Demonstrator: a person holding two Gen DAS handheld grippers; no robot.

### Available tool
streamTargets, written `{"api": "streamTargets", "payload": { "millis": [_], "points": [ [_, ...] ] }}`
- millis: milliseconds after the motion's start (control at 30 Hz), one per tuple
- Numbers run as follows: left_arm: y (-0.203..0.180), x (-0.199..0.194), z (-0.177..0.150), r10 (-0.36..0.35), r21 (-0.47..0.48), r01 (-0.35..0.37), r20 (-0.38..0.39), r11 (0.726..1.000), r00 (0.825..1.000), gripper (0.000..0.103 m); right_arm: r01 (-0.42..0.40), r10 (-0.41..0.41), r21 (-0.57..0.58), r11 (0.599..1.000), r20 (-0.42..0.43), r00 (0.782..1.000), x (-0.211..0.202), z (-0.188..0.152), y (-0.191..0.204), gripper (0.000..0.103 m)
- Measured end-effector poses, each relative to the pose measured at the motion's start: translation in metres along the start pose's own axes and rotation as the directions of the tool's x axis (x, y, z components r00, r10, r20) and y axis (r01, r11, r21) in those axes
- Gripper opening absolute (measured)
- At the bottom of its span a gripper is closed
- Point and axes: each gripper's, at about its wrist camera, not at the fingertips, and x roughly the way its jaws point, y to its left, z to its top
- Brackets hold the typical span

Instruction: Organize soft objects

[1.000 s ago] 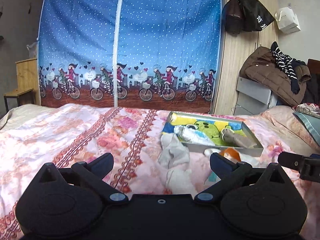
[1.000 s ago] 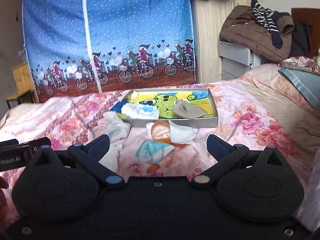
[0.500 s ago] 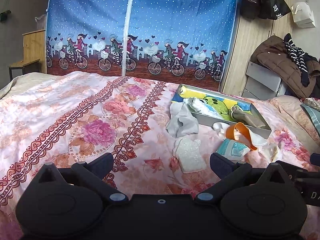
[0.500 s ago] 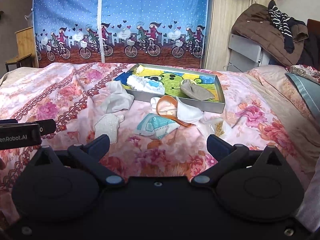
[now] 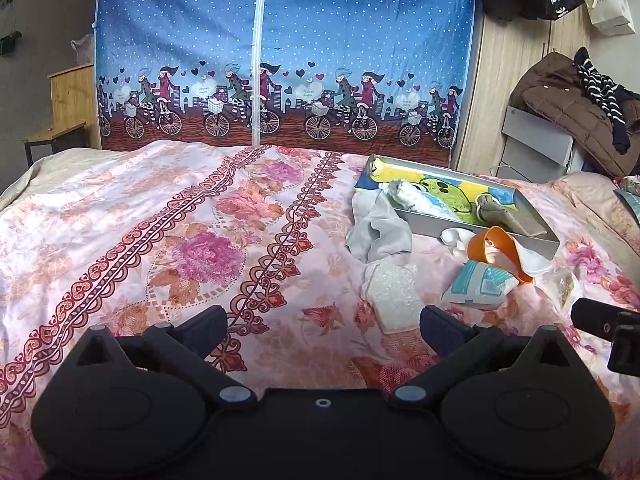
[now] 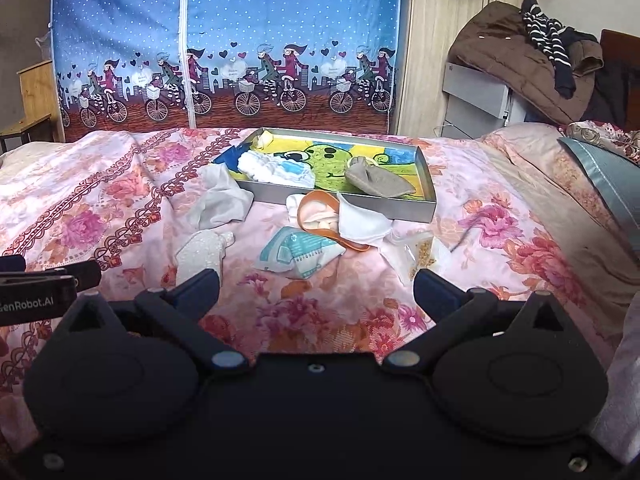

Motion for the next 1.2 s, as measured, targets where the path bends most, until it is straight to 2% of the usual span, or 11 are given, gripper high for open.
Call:
{"api": "streamTargets", "payload": {
  "millis": [1200],
  "points": [
    [-0.0023,0.0005,-0.0045,-0.009,0.015,0.009,-0.006,1.0,1.0,0.102,0.02,-0.019,0.011,1.0,-0.026,0.999,0.0003,-0.0019,0.0004,0.103]
  ]
}}
